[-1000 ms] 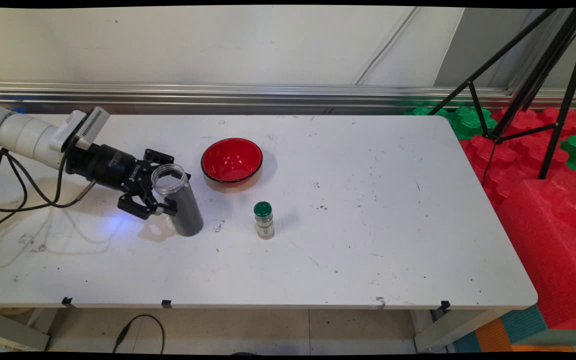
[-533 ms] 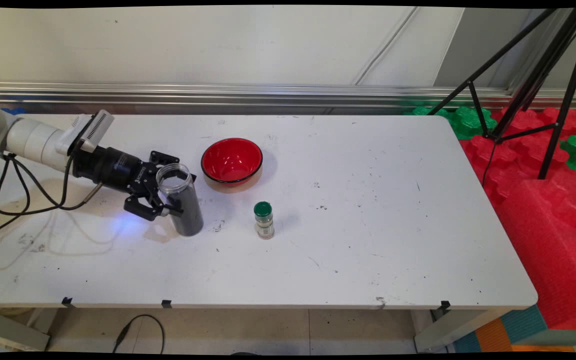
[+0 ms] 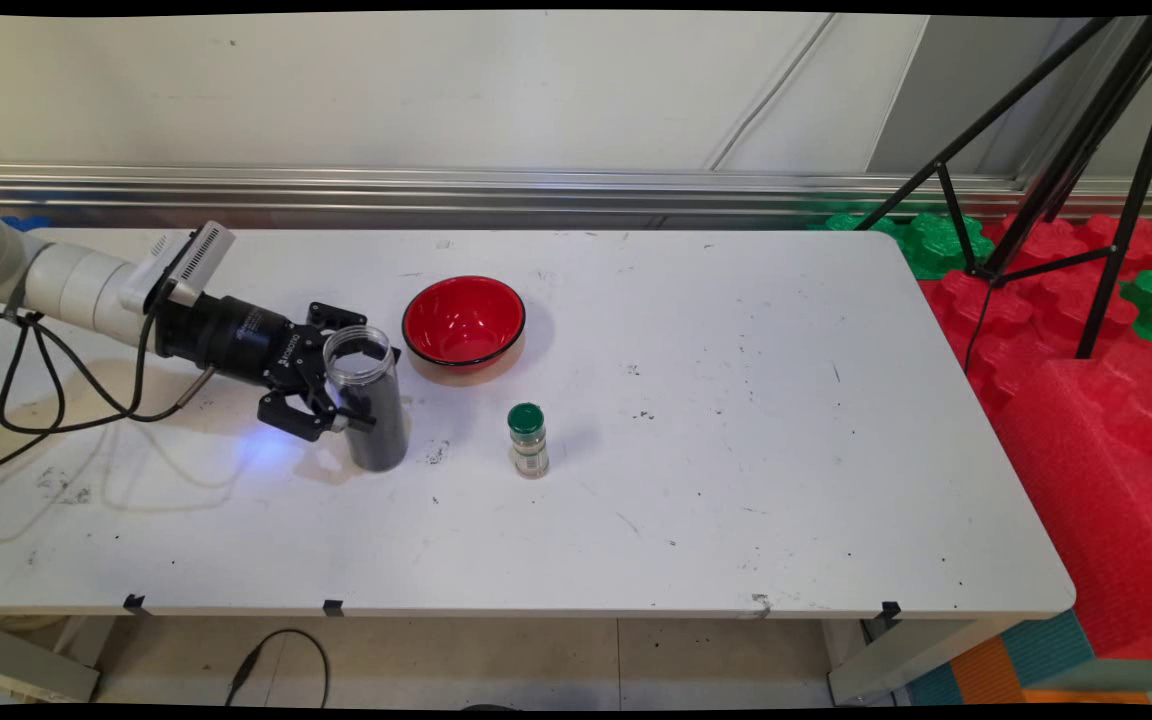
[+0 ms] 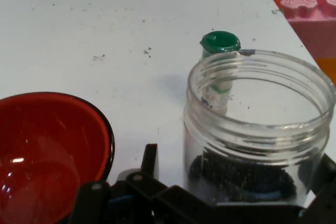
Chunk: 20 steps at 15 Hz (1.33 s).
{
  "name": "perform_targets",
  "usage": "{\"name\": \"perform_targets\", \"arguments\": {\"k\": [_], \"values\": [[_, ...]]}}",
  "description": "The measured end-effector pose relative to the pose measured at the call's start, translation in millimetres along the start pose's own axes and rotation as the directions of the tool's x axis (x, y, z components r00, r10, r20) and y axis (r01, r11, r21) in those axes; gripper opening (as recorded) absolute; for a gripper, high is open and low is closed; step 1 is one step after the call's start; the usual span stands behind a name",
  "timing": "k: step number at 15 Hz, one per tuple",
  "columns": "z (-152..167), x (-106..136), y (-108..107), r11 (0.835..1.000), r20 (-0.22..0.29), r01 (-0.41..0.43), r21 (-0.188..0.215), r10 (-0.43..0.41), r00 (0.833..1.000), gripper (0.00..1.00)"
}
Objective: Pick up the black seasoning powder from the table, then pour the black seasoning powder in the red bowl
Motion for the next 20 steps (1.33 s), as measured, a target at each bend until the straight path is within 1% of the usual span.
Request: {"name": "perform_targets", "arguments": {"k": [8, 9, 15, 20], "values": [[4.0, -1.3, -1.1, 1.0, -0.017, 0.002, 0.002, -0.002, 1.0, 1.0], [4.1, -1.4, -1.2, 1.0, -0.018, 0.002, 0.002, -0.002, 1.0, 0.0], [2.6, -1.6, -1.8, 1.0, -0.023, 0.001, 0.007, -0.001, 1.0, 0.0], [-2.1, 7.3, -4.6, 0.999, -0.034, 0.029, 0.034, -0.028, 0.999, 0.0]]}}
